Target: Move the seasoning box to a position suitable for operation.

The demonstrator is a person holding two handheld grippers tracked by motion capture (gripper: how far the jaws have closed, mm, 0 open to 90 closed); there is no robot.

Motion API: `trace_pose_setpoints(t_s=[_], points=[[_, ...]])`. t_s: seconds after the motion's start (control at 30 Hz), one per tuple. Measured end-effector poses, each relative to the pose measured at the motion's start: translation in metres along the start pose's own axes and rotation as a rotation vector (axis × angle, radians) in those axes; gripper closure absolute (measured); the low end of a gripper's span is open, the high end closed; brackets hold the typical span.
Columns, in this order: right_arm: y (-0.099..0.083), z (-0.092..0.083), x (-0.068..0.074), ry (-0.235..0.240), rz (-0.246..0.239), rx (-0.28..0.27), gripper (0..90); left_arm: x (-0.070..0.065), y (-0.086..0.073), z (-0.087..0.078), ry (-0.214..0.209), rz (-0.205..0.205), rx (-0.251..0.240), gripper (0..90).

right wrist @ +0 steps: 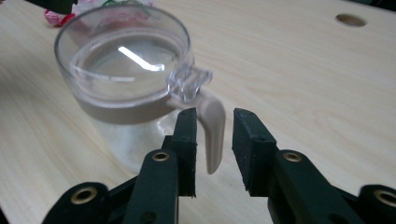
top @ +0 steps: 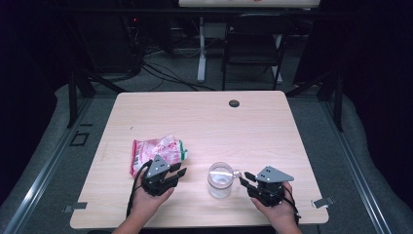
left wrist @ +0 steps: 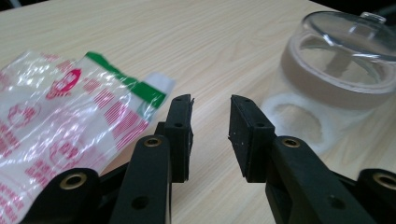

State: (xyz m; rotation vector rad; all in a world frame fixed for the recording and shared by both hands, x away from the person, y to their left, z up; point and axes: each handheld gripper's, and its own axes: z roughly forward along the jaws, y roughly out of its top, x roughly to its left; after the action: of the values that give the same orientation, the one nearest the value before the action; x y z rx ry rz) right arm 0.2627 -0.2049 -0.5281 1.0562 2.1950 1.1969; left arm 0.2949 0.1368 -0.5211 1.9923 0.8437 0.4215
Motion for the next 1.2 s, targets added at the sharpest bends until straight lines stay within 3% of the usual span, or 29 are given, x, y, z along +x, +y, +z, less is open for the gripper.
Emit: trace_pose_setpoints(t_s=[0.07,0.1,0.23,0.37,0.4,0.43,0.47,0.53,0.6,0.63,0.83,1.03,1.2], points=[[0.011,-0.007,0.005,-0.039,-0.046,-0.009,71.7,-0.005,0.013,-0.004,-0.031,0.036,0.003,72.3],[0.011,-0.007,0.005,-0.039,-0.046,-0.009,71.7,-0.005,0.013,-0.004,-0.031,0.036,0.003,72.3],[0.026,-0.015,0.007,-0.003,-0.003,-0.017,72.2,-0.012,0.032,0.003,-0.049,0.057,0.014,72.5],[0.044,-0.014,0.006,-0.035,0.0,-0.017,76.1,-0.015,0.048,0.019,-0.08,0.064,0.064,72.2],[0.053,-0.01,-0.001,-0.024,0.044,-0.01,76.1,-0.016,0.052,0.022,-0.088,0.057,0.062,75.1],[0.053,-0.01,-0.001,-0.024,0.044,-0.01,76.1,-0.016,0.056,0.026,-0.112,0.05,0.066,75.1],[0.059,-0.005,-0.008,-0.007,0.085,-0.002,76.1,-0.019,0.062,0.031,-0.121,0.046,0.062,79.1],[0.06,-0.003,-0.01,-0.005,0.098,0.003,76.5,-0.02,0.065,0.033,-0.118,0.055,0.068,82.2],[0.059,0.0,-0.011,0.002,0.104,0.033,77.4,-0.022,0.066,0.033,-0.132,0.056,0.061,89.5],[0.058,0.0,-0.011,-0.001,0.115,0.031,77.4,-0.024,0.065,0.033,-0.159,0.052,0.073,90.0],[0.057,0.001,-0.005,0.014,0.141,0.054,76.2,-0.03,0.058,0.028,-0.184,0.063,0.092,90.0],[0.052,0.001,-0.005,0.041,0.186,0.077,78.8,-0.023,0.048,0.023,-0.227,0.043,0.099,90.0],[0.048,0.003,-0.007,0.046,0.184,0.088,78.5,-0.021,0.046,0.021,-0.234,0.03,0.101,90.0]])
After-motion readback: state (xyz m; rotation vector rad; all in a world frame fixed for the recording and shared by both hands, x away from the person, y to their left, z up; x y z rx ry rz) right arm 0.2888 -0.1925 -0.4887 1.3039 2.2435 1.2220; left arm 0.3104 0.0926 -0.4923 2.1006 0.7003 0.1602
